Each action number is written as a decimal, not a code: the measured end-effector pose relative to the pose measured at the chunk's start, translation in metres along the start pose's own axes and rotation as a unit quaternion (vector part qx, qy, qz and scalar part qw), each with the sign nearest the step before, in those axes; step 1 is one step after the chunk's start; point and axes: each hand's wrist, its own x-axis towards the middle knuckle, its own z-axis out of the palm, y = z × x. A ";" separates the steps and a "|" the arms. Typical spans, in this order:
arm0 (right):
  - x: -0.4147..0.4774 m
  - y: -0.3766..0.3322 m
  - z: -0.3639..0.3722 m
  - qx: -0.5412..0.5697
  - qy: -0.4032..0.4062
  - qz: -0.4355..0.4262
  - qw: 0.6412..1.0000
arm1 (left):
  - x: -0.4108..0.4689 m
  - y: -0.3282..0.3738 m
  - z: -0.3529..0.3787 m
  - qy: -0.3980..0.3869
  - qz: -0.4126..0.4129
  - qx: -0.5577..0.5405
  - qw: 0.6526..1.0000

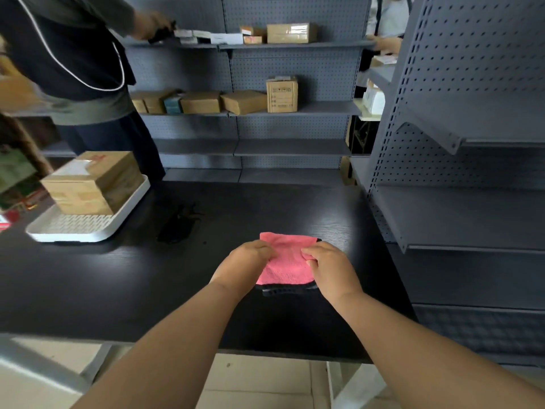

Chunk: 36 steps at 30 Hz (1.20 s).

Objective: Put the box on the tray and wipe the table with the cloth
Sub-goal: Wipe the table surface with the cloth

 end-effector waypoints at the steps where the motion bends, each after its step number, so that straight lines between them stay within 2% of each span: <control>1: 0.003 -0.007 0.002 0.002 -0.003 0.003 1.000 | -0.002 -0.006 -0.003 0.006 -0.003 -0.002 1.000; 11: 0.036 -0.112 0.070 0.005 -0.007 -0.009 1.000 | -0.040 -0.121 -0.040 0.014 -0.032 -0.008 0.999; 17: 0.052 -0.195 0.122 0.004 -0.030 0.003 1.000 | -0.071 -0.214 -0.060 -0.007 -0.007 0.008 1.000; 23: 0.069 -0.248 0.167 0.017 -0.002 -0.001 1.000 | -0.090 -0.283 -0.081 0.004 0.008 -0.005 1.000; 28: 0.072 -0.269 0.181 0.017 -0.005 0.000 1.000 | -0.100 -0.305 -0.090 0.020 0.008 -0.019 1.000; 36: 0.066 -0.268 0.176 0.018 -0.004 -0.010 1.000 | -0.106 -0.298 -0.094 0.032 0.002 -0.021 0.999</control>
